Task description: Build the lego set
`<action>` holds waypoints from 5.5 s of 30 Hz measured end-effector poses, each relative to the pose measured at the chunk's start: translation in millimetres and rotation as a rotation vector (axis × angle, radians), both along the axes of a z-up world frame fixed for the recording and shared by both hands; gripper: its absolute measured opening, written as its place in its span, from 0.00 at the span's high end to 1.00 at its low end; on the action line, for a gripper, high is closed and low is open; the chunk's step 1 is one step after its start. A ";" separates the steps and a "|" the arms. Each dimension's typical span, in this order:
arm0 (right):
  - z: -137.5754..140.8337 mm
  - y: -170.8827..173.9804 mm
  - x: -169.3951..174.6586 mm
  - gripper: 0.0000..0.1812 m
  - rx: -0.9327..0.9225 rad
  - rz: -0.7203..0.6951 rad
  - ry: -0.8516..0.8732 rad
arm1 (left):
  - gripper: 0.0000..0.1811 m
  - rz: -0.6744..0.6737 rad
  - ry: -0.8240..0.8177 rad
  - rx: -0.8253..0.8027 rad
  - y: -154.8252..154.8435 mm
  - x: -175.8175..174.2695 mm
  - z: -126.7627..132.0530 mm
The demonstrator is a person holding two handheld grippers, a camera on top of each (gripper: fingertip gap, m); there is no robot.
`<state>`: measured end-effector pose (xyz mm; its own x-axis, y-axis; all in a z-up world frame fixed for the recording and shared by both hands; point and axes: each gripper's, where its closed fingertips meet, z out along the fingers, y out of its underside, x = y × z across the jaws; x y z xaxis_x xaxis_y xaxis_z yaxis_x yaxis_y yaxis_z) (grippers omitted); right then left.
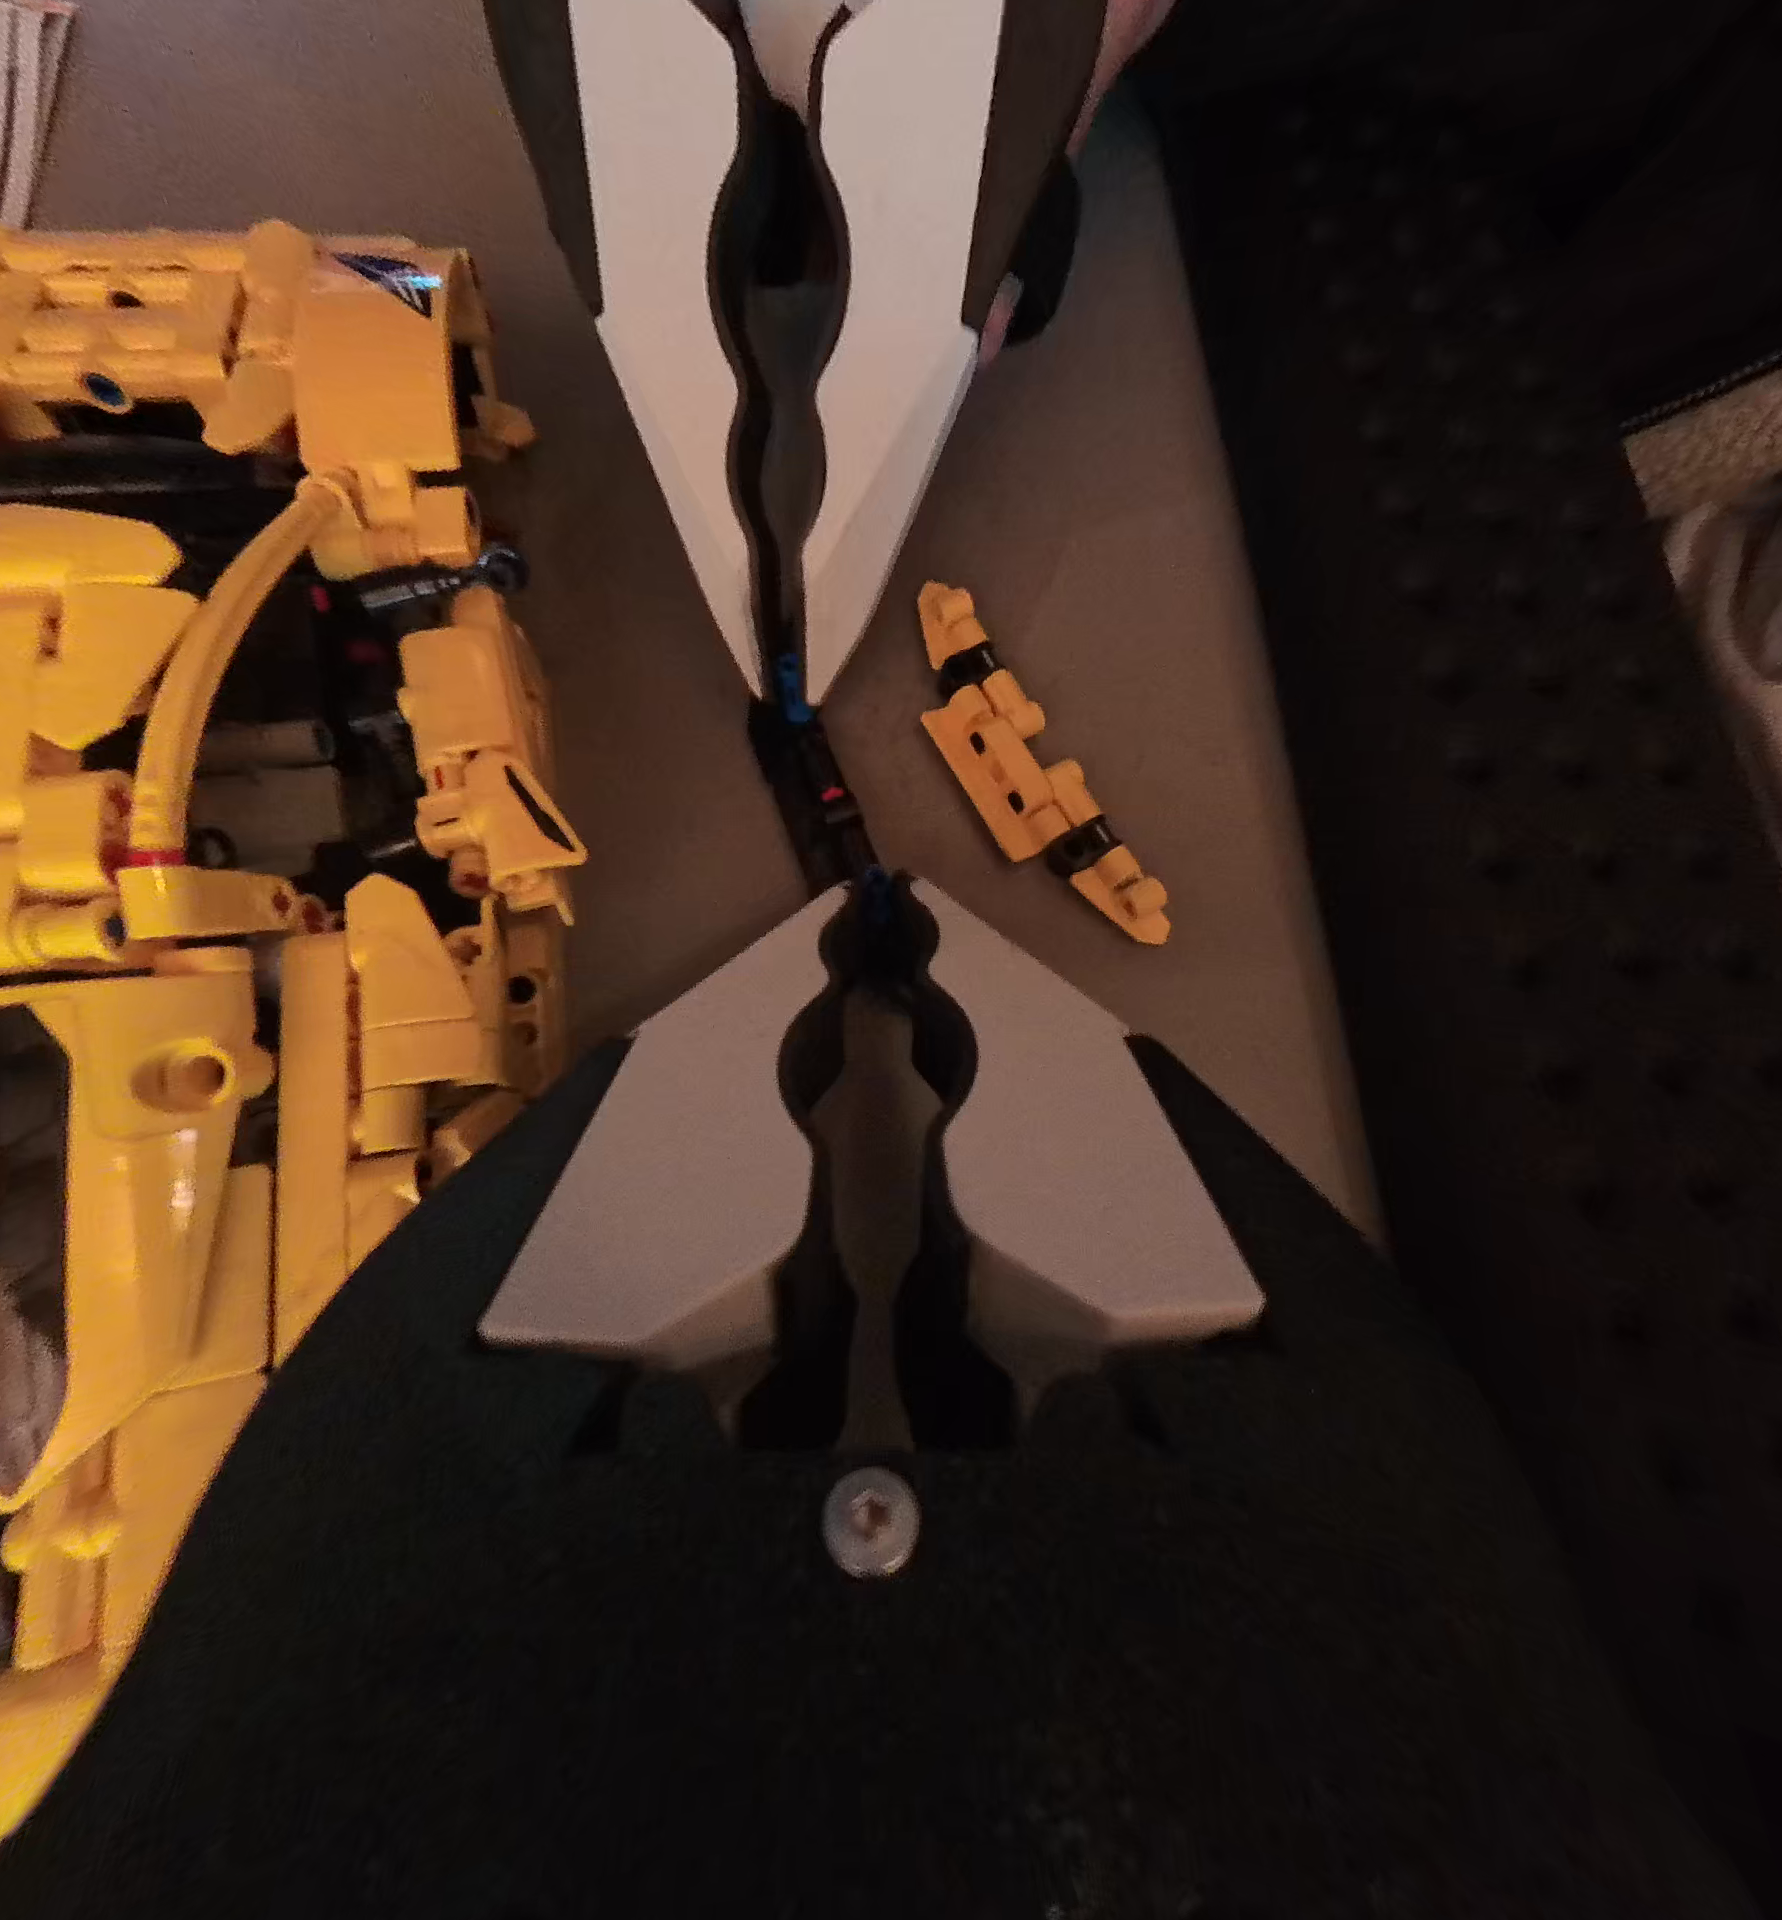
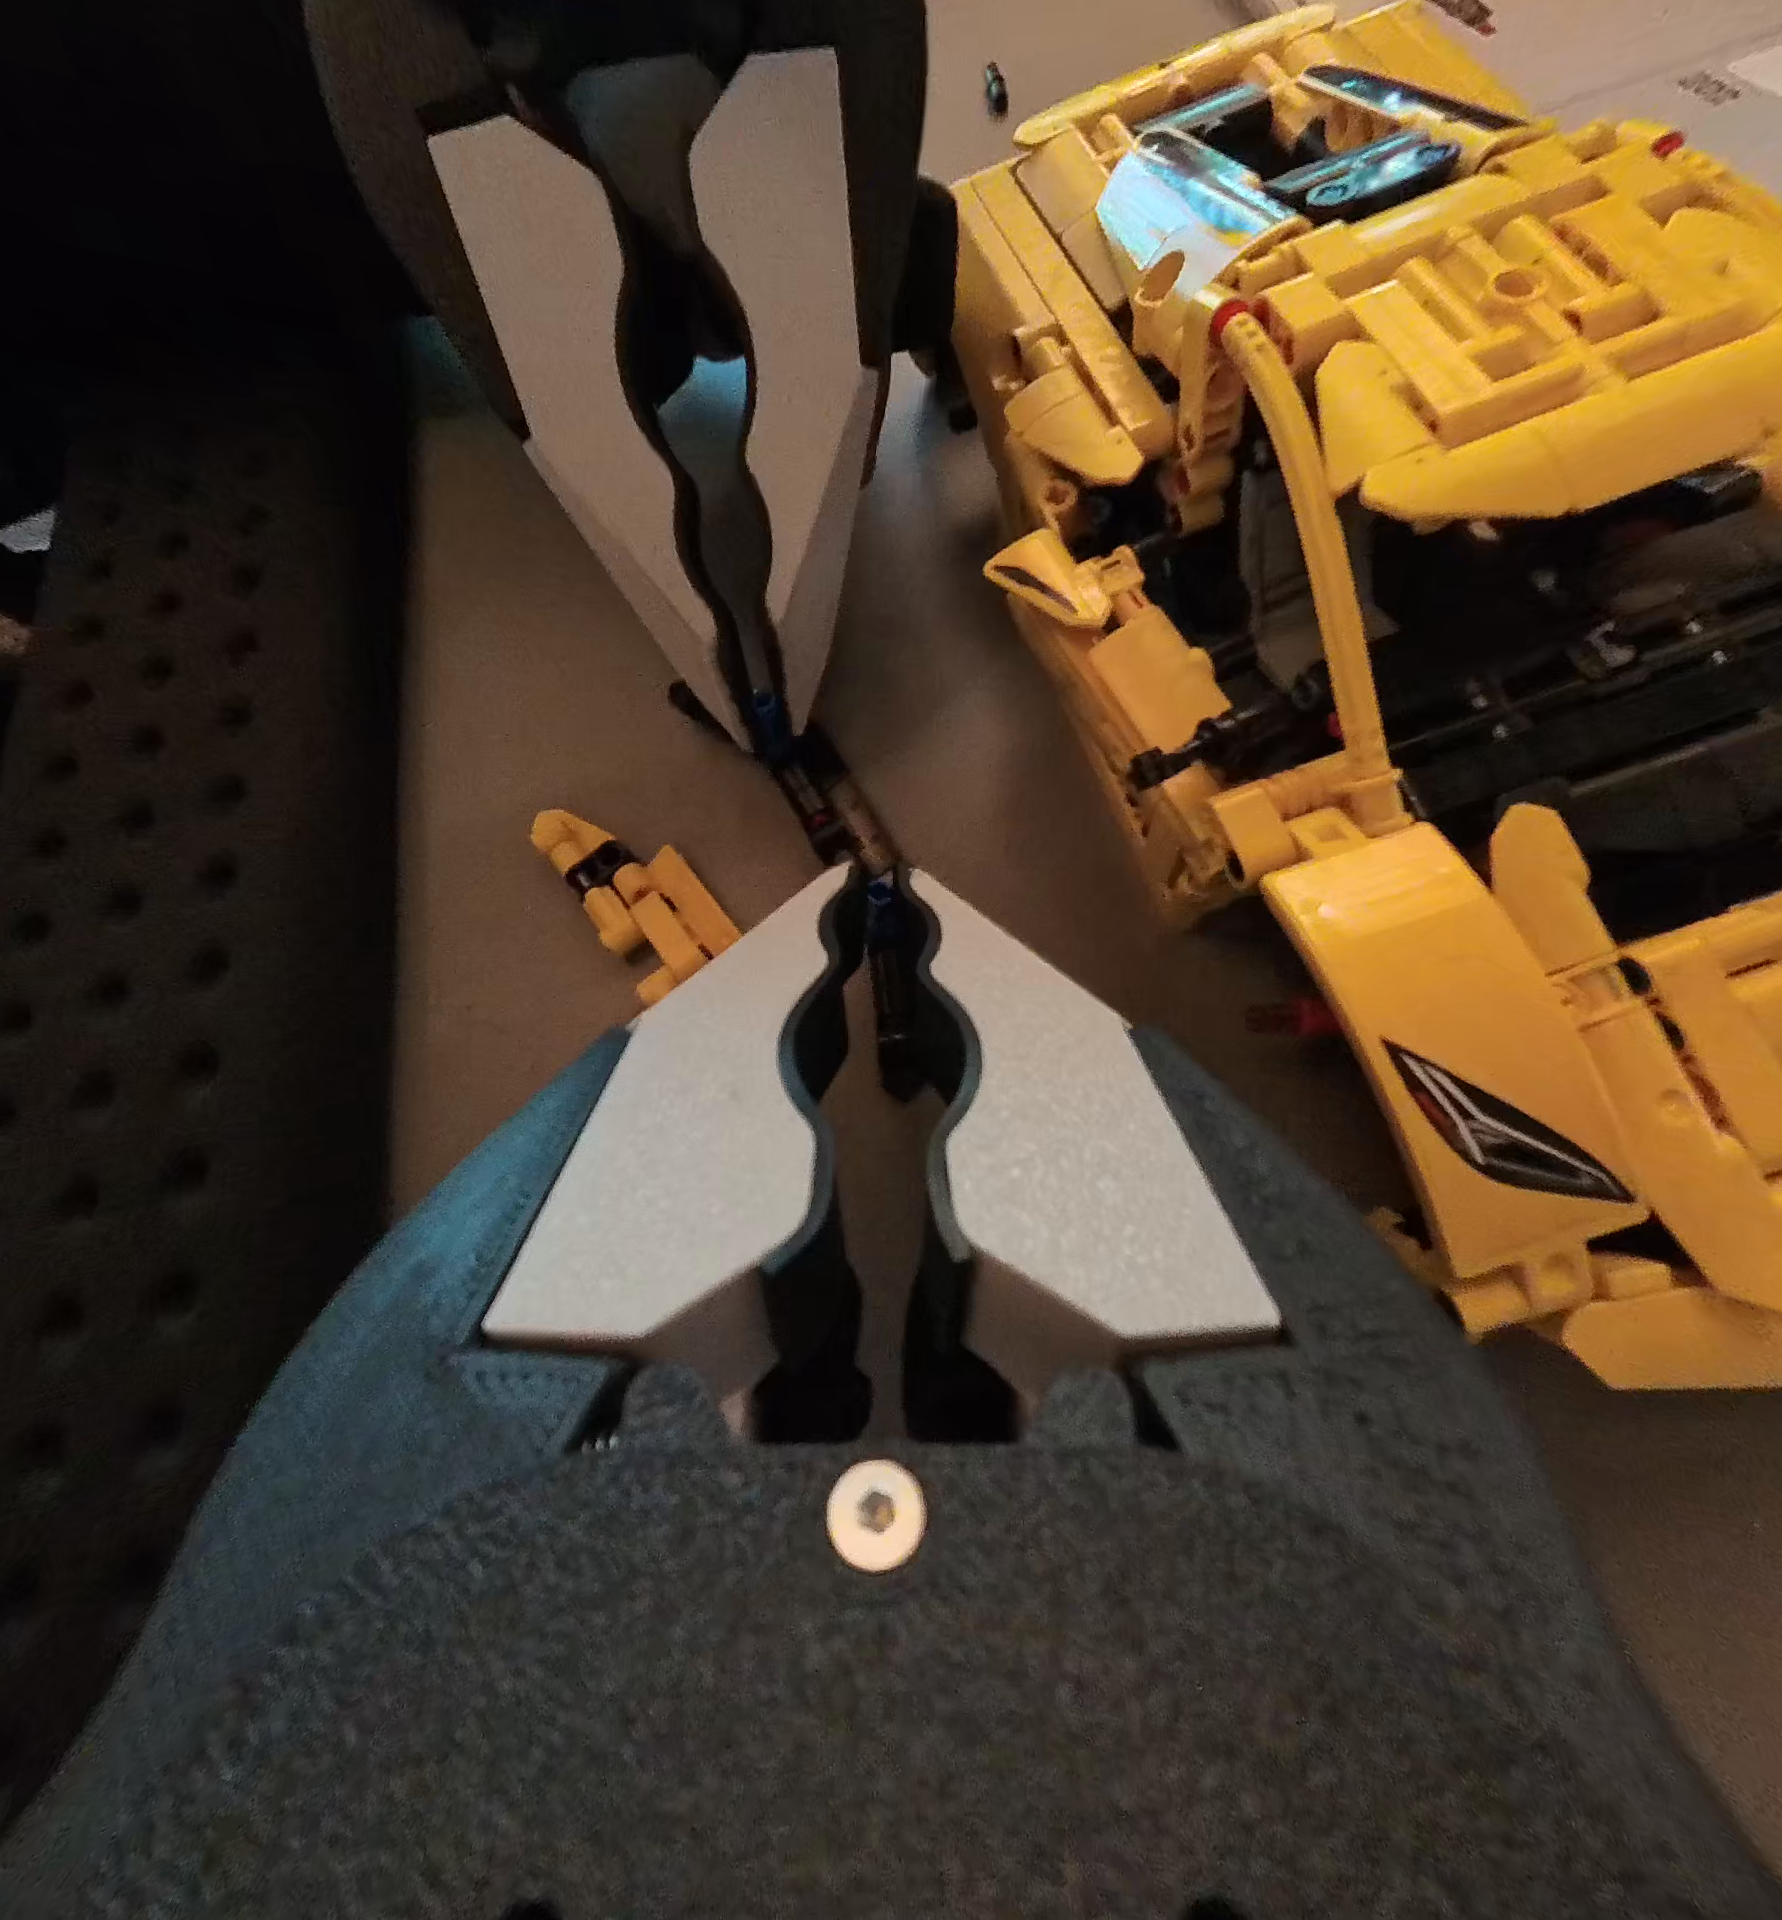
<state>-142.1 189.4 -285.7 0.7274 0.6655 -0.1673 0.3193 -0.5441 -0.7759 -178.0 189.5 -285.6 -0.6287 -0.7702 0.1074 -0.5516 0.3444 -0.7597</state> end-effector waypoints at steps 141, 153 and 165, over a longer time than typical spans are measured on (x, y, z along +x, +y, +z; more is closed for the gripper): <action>25.3 -12.5 1.1 0.90 0.254 0.054 -0.042 | 0.94 0.409 -0.252 0.146 6.4 -6.6 22.8; 10.1 -8.9 -0.5 0.91 0.257 0.081 -0.163 | 0.94 0.394 -0.234 0.153 3.9 -7.4 18.7; 8.0 -12.0 -1.9 0.92 0.265 0.109 -0.226 | 0.94 0.376 -0.227 0.168 0.4 -9.6 15.8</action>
<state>-144.0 177.4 -277.8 0.6487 0.7400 0.1777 0.5437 -0.2871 -0.7887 -187.5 189.9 -269.8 -0.2959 -0.9440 -0.1460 -0.4881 0.2809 -0.8264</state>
